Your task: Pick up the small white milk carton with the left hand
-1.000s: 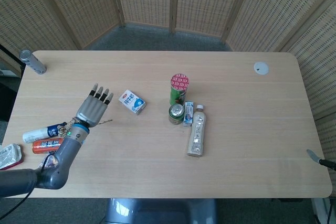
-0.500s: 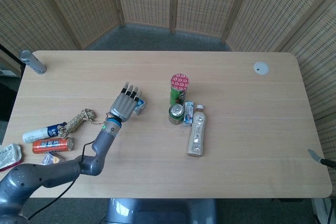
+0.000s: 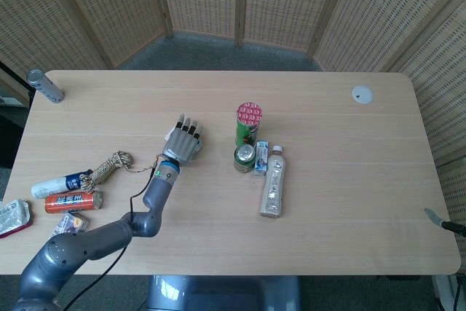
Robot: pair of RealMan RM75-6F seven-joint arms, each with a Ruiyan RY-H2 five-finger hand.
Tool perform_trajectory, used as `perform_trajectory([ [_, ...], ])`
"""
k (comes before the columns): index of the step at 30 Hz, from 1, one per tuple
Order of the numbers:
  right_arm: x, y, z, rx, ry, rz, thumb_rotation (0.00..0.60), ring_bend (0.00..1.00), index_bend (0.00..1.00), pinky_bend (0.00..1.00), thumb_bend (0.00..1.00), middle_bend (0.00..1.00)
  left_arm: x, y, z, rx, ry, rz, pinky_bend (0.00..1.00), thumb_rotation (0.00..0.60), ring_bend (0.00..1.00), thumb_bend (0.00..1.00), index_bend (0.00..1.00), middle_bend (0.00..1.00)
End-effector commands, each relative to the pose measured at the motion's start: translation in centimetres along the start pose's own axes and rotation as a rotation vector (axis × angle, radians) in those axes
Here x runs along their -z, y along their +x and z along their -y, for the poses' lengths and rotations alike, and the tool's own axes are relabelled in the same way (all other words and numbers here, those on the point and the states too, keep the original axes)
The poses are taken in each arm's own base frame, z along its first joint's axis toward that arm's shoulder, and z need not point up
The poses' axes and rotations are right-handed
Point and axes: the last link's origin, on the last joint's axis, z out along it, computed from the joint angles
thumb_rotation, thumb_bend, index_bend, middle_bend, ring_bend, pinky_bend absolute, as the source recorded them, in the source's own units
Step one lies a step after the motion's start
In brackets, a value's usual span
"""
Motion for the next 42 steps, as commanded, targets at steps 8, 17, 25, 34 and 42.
perform_trajectory([
  [8, 0.0, 0.0, 0.1, -0.010, 0.006, 0.003, 0.572, 0.00, 0.00, 0.00, 0.00, 0.00, -0.4, -0.2, -1.3, -0.035, 0.006, -0.040, 0.40, 0.600, 0.30, 0.00, 0.30, 0.32],
  [17, 0.0, 0.2, 0.0, -0.019, 0.008, 0.002, 0.574, 0.00, 0.00, 0.00, 0.00, 0.00, -0.2, -0.2, -0.7, -0.052, 0.026, -0.092, 0.66, 0.600, 0.61, 0.00, 0.59, 0.65],
  [25, 0.1, 0.2, 0.2, -0.025, 0.015, 0.005, 0.573, 0.00, 0.00, 0.00, 0.00, 0.00, 1.0, 4.8, 2.0, 0.032, 0.042, -0.257, 0.67, 0.600, 0.62, 0.00, 0.59, 0.65],
  [34, 0.5, 0.3, 0.6, -0.038, 0.033, 0.008, 0.569, 0.00, 0.00, 0.00, 0.00, 0.00, 6.7, 17.1, 8.2, 0.108, 0.101, -0.511, 0.66, 0.600, 0.62, 0.00, 0.58, 0.64],
  [42, 0.8, 0.6, 0.9, -0.051, 0.046, 0.007, 0.573, 0.00, 0.00, 0.00, 0.00, 0.00, 11.4, 23.7, 12.8, 0.092, 0.186, -0.620, 0.66, 0.600, 0.62, 0.00, 0.58, 0.63],
])
